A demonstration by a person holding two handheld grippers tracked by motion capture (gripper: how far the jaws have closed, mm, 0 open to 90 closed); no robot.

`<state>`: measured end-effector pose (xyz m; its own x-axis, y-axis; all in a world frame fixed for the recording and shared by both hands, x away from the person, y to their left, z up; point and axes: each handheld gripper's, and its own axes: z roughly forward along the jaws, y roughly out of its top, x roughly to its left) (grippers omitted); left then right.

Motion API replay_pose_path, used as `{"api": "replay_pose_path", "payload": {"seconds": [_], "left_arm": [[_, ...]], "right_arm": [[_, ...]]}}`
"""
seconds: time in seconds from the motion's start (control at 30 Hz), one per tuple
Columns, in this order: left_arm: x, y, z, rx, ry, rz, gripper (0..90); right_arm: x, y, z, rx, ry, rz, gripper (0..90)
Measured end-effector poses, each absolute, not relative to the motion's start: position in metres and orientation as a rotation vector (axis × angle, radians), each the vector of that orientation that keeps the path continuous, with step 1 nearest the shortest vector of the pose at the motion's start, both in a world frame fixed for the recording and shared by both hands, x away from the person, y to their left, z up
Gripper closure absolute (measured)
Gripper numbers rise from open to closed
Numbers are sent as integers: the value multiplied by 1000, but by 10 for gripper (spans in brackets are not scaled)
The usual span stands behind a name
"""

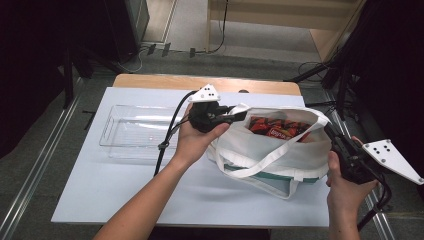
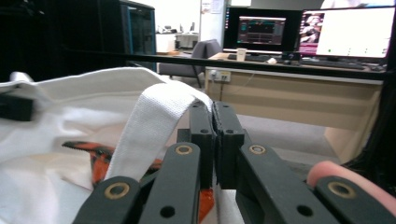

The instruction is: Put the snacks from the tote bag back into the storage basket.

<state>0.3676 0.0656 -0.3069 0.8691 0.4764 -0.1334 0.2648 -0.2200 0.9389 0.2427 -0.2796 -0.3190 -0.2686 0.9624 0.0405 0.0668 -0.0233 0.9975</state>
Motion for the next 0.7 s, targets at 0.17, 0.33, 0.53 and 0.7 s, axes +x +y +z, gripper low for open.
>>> {"api": "replay_pose_path", "payload": {"seconds": [0.17, 0.33, 0.53, 0.7], "left_arm": [[400, 51, -313, 1858, 650, 169, 821], [425, 37, -352, 1872, 776, 24, 828], [434, 18, -389, 2016, 867, -1, 769], [432, 18, -408, 2023, 904, -36, 787]], "right_arm": [[239, -282, -318, 1125, 1477, 1410, 898], [245, -282, -328, 1142, 1517, 1406, 898], [254, -272, -336, 1151, 1559, 1371, 896], [260, -267, -339, 1165, 1573, 1302, 859]]}}
